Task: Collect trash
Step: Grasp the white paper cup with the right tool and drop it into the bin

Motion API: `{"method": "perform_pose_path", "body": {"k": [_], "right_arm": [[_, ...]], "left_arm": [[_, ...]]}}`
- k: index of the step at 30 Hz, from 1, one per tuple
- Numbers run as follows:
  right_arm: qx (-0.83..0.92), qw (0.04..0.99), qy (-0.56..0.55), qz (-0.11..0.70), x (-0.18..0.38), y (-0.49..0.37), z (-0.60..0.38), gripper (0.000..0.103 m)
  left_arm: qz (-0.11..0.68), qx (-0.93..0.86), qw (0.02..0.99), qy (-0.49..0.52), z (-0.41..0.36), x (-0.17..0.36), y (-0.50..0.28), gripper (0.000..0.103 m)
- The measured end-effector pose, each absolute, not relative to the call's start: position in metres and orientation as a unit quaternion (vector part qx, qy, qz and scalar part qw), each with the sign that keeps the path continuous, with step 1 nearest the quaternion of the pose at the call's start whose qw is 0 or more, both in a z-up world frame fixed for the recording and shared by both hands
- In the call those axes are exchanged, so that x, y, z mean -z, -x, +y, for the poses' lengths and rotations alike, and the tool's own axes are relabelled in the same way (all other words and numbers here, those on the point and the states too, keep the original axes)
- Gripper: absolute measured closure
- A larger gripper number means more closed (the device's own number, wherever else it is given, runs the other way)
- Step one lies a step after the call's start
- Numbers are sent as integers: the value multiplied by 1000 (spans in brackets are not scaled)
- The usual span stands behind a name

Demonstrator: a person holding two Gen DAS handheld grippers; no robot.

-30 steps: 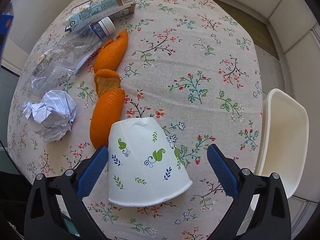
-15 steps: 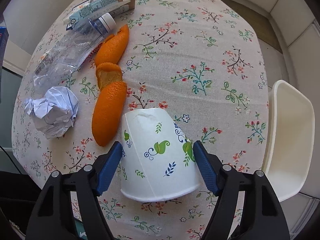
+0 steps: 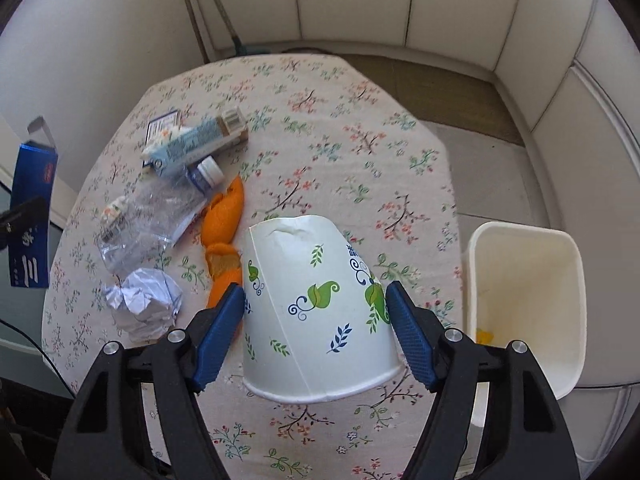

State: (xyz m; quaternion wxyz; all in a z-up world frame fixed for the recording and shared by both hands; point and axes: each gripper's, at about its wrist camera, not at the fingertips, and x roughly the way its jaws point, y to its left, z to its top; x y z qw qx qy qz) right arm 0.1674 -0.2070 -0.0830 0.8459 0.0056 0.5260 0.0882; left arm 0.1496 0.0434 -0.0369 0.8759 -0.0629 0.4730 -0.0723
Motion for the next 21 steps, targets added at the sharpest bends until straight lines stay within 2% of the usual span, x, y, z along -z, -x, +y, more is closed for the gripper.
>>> {"method": "perform_pose_path", "body": {"k": [8, 21], "right_arm": [[24, 893, -57, 446, 51, -165, -271, 31], [239, 906, -98, 335, 40, -143, -364, 26]], "left_arm": [[463, 87, 880, 64, 22, 36, -153, 50], [433, 126, 891, 61, -37, 37, -158, 50]]}}
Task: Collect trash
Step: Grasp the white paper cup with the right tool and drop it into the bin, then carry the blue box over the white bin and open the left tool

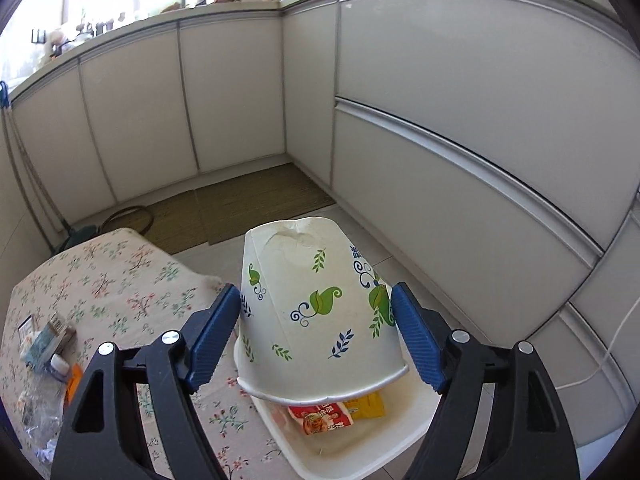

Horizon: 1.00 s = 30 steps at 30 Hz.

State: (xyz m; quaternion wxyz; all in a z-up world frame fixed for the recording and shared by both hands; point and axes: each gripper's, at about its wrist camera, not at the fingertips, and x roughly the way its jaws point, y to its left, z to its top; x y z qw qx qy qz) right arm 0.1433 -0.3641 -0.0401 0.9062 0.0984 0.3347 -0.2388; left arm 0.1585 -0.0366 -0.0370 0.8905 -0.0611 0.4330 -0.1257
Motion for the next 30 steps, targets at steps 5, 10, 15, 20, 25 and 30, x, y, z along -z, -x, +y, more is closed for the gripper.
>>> {"method": "perform_pose_path", "body": {"k": [5, 10, 15, 20, 25, 30], "right_arm": [[267, 901, -103, 326, 40, -138, -382, 13], [288, 898, -120, 311, 31, -122, -403, 8], [301, 892, -151, 301, 23, -102, -432, 7], [313, 887, -185, 286, 13, -72, -465, 7], [331, 878, -216, 269, 8, -48, -495, 7], [341, 868, -248, 261, 9, -33, -517, 7]], "left_arm": [[410, 153, 897, 61, -77, 35, -159, 50], [396, 183, 898, 47, -121, 37, -160, 50], [405, 216, 886, 67, -165, 39, -173, 50], [393, 252, 883, 51, -218, 28, -175, 49], [393, 286, 873, 43, -271, 19, -179, 49], [404, 311, 860, 32, -314, 18, -183, 49]]}}
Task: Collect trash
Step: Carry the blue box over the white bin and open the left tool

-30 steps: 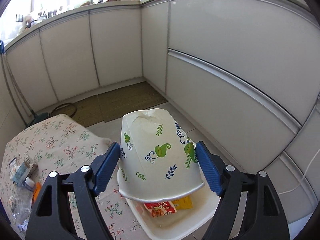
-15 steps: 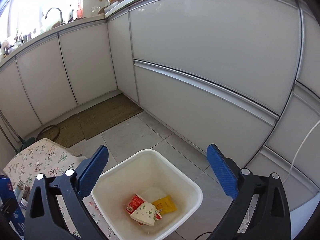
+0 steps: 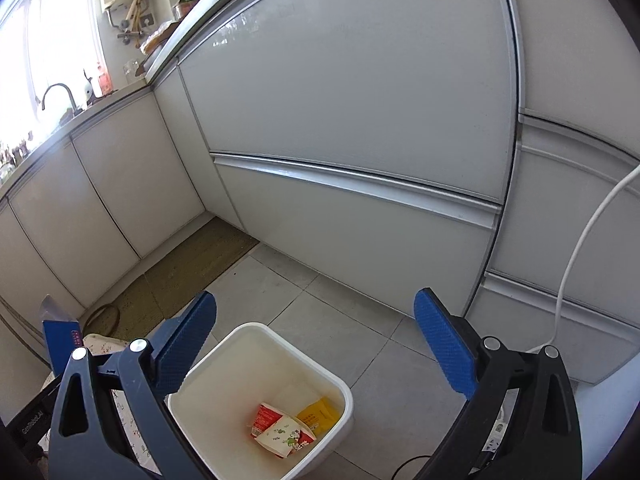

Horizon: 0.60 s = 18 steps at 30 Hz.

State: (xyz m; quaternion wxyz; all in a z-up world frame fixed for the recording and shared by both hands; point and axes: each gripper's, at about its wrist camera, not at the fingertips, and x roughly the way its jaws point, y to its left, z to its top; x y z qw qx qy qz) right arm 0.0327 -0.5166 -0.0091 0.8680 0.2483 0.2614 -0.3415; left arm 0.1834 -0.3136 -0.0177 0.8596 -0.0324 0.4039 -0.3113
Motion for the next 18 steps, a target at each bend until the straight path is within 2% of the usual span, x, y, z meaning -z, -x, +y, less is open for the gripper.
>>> {"method": "perform_pose_path", "body": {"k": [6, 12, 18], "right_arm": [[346, 861, -270, 258, 12, -24, -531, 7], [343, 861, -271, 258, 12, -23, -532, 7], [332, 866, -263, 265, 12, -29, -525, 7]], "left_arm": [[445, 324, 833, 52, -342, 30, -196, 48], [465, 322, 822, 59, -348, 38, -204, 42], [449, 289, 845, 34, -335, 33, -196, 24]]}}
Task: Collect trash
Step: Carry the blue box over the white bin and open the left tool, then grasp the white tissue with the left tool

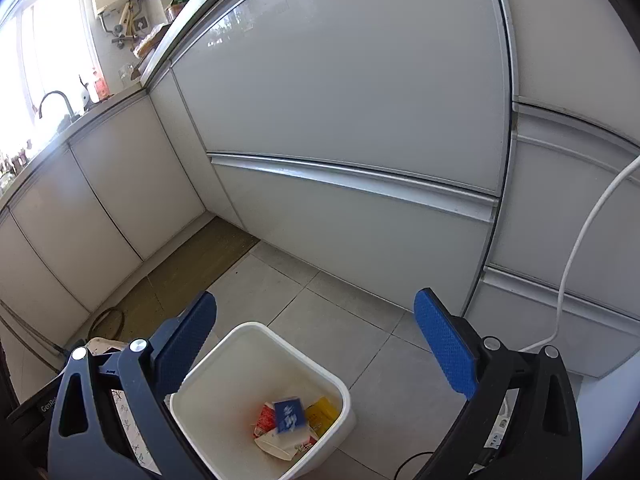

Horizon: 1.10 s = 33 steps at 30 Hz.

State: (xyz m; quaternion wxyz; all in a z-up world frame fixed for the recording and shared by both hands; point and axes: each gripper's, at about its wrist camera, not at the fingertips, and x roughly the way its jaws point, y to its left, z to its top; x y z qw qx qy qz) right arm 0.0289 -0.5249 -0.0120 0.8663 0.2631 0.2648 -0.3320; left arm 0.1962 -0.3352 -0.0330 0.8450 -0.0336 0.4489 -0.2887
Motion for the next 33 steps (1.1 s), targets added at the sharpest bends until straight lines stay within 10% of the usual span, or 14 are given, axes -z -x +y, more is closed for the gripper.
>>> {"method": "perform_pose_path", "body": {"k": [7, 33], "right_arm": [[302, 881, -226, 285, 12, -48, -492, 7], [83, 920, -59, 377, 27, -127, -263, 7]], "left_arm": [[418, 228, 879, 10, -295, 25, -189, 10], [448, 15, 893, 45, -27, 52, -164, 7]]}}
